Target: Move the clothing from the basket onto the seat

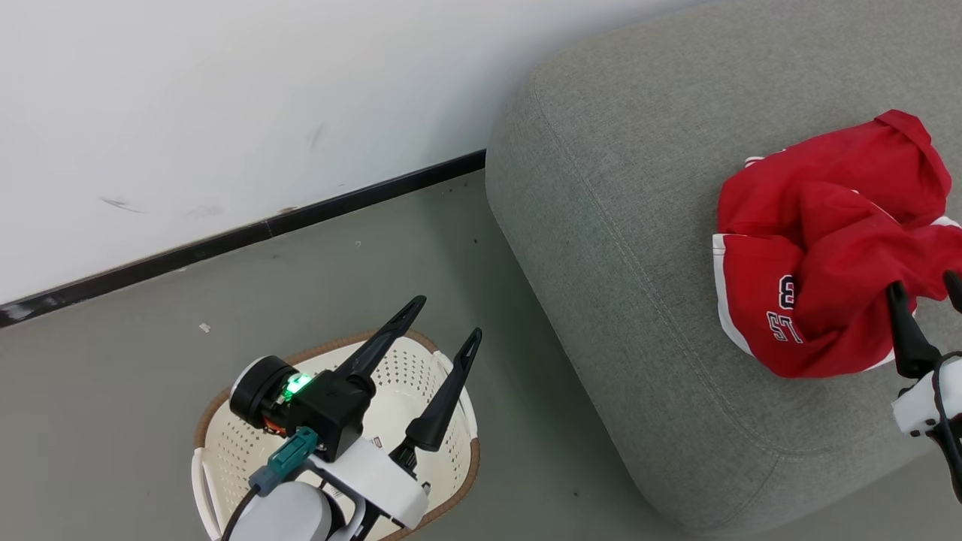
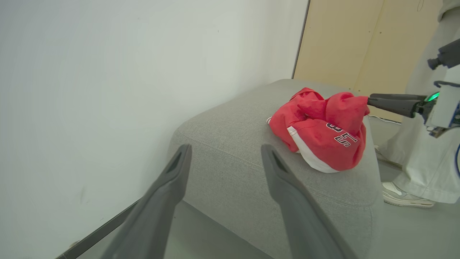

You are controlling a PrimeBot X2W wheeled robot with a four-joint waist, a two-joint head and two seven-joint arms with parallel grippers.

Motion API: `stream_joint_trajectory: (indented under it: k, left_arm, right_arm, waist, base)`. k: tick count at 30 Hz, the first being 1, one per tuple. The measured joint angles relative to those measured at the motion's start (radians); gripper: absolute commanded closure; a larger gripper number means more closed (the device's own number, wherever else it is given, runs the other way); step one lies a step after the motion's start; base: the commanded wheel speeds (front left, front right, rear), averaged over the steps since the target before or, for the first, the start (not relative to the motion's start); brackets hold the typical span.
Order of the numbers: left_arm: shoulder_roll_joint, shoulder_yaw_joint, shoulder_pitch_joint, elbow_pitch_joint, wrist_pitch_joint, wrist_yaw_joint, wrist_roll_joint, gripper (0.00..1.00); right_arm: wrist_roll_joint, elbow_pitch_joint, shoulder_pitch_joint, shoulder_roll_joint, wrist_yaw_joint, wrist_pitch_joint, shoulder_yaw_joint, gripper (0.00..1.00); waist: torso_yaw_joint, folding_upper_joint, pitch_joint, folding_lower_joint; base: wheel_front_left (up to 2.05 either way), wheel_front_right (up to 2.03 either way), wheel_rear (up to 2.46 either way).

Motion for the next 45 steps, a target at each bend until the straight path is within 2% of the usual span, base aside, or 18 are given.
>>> stream_joint_trajectory:
  k: [12, 21, 39, 45]
  left_arm:
    - [-0.001, 0.026, 0.018, 0.010, -0.013, 0.012, -0.028, 0.00]
    - [-0.006, 0.055, 0.029, 0.028, -0.025, 0.037, -0.030, 0.00]
    - [0.038, 0.233, 0.158, 0.079, -0.053, 0.188, -0.035, 0.00]
    - [0.052, 0.297, 0.206, 0.096, -0.056, 0.229, -0.045, 0.00]
  right_arm:
    - [-0.041, -0.188, 0.086, -0.005, 0.000, 0.000, -0.033, 0.00]
    - [-0.060, -0.267, 0.086, -0.001, 0.000, 0.000, 0.030, 0.00]
    - [-0.079, -0.303, 0.084, 0.152, 0.000, 0.000, 0.128, 0.00]
    - [-0.121, -0.304, 0.102, 0.180, 0.000, 0.000, 0.130, 0.00]
  waist:
    - [-0.025, 0.0000, -0.023, 0.0000]
    - [-0.006, 0.0000, -0.045, 0.0000]
    - [0.115, 0.0000, -0.094, 0.0000]
    - [0.159, 0.0000, -0.113, 0.0000]
  base:
    - [0.00, 0.00, 0.00]
    - [0.00, 0.00, 0.00]
    - [0.00, 0.00, 0.00]
    - [0.00, 0.00, 0.00]
